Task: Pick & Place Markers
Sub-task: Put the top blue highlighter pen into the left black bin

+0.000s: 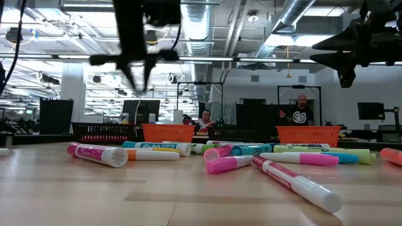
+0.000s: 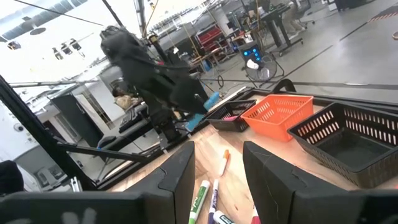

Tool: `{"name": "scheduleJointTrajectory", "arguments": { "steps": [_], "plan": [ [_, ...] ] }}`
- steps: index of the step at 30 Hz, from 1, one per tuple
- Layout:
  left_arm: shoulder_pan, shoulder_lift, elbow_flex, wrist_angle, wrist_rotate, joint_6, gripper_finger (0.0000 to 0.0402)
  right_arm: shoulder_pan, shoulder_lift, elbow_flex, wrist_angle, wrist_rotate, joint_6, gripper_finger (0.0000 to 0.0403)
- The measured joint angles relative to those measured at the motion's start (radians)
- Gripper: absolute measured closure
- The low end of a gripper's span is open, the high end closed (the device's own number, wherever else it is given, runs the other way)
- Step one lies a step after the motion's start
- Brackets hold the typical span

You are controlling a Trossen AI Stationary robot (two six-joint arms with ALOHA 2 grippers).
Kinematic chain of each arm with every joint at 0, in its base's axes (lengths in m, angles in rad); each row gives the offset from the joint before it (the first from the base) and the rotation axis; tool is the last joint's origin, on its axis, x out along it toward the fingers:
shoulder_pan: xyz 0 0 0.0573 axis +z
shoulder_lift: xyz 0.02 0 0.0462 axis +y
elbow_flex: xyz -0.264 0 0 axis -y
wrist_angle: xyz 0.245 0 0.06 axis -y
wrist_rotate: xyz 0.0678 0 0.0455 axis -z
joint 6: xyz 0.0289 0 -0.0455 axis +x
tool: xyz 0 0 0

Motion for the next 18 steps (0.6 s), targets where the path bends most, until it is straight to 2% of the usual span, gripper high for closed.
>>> {"name": "scheduleJointTrajectory", "arguments": {
  "steps": [4,8,13,18],
  "plan": [
    [0.074,-0.059,-0.106,0.003,0.040,0.073,0.0321,0.000,0.000,0.000,0.000,-0.001,0.000,0.0278],
    [0.152,-0.141,-0.150,0.008,0.033,0.204,0.0321,0.000,0.000,0.000,0.001,-0.001,0.000,0.0278],
    [0.252,-0.197,-0.159,0.019,-0.016,0.473,0.0321,0.000,0.000,0.000,0.001,-0.001,0.000,0.0278],
    [0.318,-0.198,-0.160,0.061,-0.016,0.768,0.0321,0.000,0.000,0.000,0.003,-0.001,0.000,0.0278]
  ]
}}
